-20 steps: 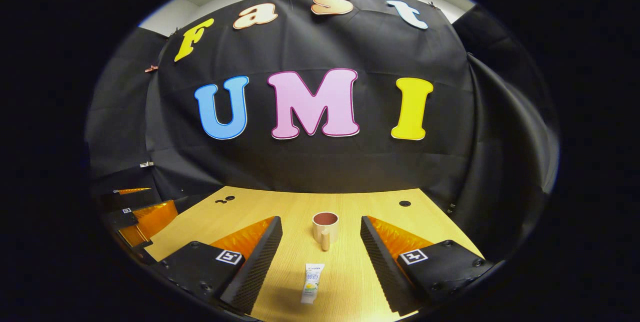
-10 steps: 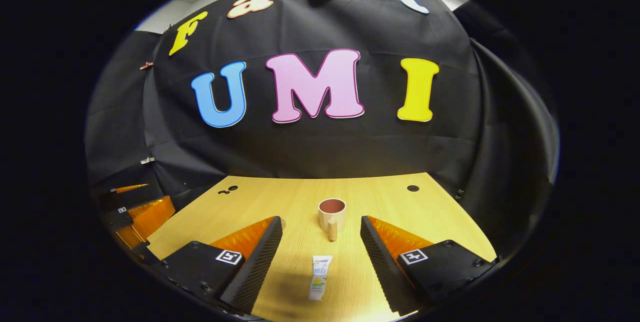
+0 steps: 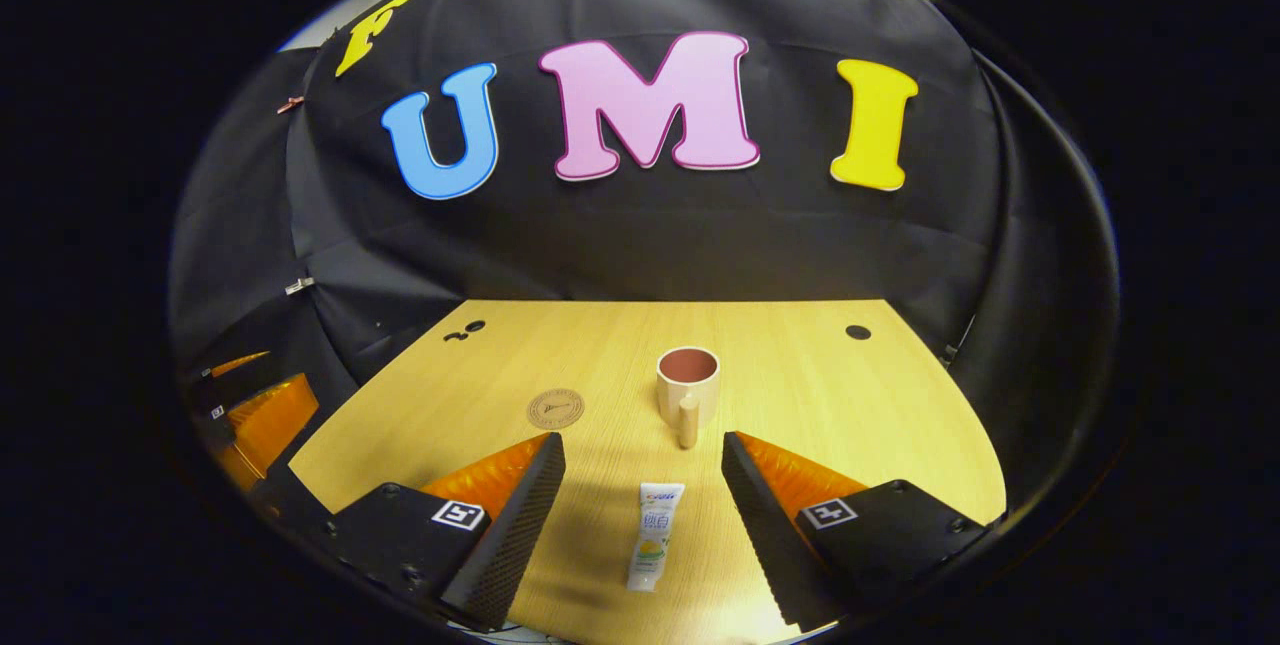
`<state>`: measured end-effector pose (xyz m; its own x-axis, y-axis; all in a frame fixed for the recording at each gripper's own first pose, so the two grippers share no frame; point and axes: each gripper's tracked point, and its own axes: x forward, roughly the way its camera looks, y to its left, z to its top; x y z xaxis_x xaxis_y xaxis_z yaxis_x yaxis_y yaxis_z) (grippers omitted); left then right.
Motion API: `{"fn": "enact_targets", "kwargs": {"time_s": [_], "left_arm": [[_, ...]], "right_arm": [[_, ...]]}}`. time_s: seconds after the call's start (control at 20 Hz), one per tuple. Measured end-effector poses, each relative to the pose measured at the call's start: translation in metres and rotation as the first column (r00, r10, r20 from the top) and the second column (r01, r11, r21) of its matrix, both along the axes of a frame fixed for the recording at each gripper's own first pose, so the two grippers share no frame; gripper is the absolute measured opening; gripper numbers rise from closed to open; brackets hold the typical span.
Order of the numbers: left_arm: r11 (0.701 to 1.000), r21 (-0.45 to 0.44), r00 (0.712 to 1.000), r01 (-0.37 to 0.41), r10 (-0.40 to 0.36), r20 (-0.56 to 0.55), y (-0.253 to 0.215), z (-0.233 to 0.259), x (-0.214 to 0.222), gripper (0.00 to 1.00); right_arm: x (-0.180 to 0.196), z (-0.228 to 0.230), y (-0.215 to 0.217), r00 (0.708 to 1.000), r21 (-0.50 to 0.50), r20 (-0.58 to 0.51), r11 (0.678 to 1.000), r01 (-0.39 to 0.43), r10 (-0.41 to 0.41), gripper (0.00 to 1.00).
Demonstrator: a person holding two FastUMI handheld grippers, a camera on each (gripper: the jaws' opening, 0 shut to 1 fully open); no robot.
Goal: Put the toothbrush and toothpaste on the desktop into the cup, then pick up the cup and place it on the coaster on the desktop.
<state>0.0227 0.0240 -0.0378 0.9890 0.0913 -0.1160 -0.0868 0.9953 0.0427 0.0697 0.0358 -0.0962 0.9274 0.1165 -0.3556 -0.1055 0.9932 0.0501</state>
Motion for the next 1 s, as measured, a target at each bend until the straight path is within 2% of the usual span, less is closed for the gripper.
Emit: {"fn": "enact_targets", "kwargs": {"time_s": [0.15,0.4,0.5,0.65,1.0], "left_arm": [[0.999,-0.015,0.998,-0.052,0.052,-0.031,0.006,-0.010,0.002,0.97],[0.983,-0.086,0.980,-0.162,0.150,-0.131,0.016,-0.044,0.002,0.97],[0.975,-0.099,0.970,-0.199,0.182,-0.161,0.020,-0.055,0.002,0.97],[0.969,-0.065,0.956,-0.237,0.221,-0.195,0.027,-0.069,0.001,0.97],[0.961,-0.033,0.932,-0.275,0.258,-0.254,0.027,-0.085,0.003,0.98]], "right_arm": [[0.011,-0.024,0.006,0.996,-0.010,-0.085,0.999,-0.038,0.037,0.98],[0.020,-0.071,0.008,0.968,-0.044,-0.236,0.994,-0.097,0.084,0.99],[0.019,-0.092,0.013,0.949,-0.039,-0.298,0.992,-0.117,0.100,0.99],[0.017,-0.123,0.010,0.914,-0.043,-0.392,0.990,-0.137,0.110,0.99],[0.019,-0.183,-0.006,0.835,-0.070,-0.546,0.989,-0.133,0.074,0.99]]}}
